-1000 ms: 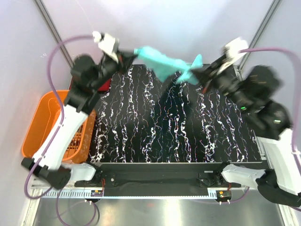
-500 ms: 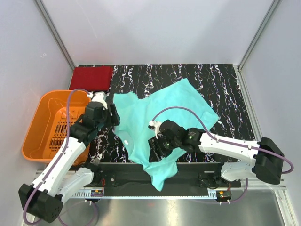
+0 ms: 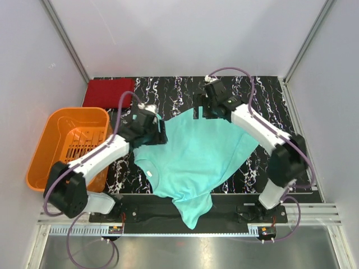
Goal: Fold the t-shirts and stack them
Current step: Flatten the tshirt out
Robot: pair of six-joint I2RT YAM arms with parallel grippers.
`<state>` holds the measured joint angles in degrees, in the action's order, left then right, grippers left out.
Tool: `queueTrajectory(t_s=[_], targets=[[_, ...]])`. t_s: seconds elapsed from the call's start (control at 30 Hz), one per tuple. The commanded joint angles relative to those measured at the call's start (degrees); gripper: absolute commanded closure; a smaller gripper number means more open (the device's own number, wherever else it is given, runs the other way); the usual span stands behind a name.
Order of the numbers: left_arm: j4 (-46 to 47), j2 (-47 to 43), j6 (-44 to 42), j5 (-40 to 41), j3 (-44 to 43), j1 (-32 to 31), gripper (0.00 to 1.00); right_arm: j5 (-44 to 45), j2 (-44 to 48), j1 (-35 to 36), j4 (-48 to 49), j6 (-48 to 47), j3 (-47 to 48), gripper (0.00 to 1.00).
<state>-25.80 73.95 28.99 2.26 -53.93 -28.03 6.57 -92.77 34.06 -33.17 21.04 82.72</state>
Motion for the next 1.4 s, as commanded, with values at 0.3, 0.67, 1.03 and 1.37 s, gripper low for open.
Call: queueTrajectory(t_s=[0.3,0.67,1.03,1.37], targets=[[2.96,20.52,11.09,6.44,-4.33,-7.48,0.33,-1.9,-35.19,-6.38,-8.85,-23.14,28.02,0.0],[-4.15,41.08,2.93,-1.02,-22.25,-1.24,0.39,-2.0,-43.37,-14.46,-10.95,-18.06,30.4,0.0],[-19.71,66.65,-11.76,-14.82,-66.69,7.9,0.43,-5.33,-45.47,-24.22,-12.7,-5.48,33.98,0.0],[-17.12,49.75,-14.59,-10.87,-65.37,10.63,0.29,-1.47,-38.65,-24.4,-20.27,-6.89,40.44,0.0]])
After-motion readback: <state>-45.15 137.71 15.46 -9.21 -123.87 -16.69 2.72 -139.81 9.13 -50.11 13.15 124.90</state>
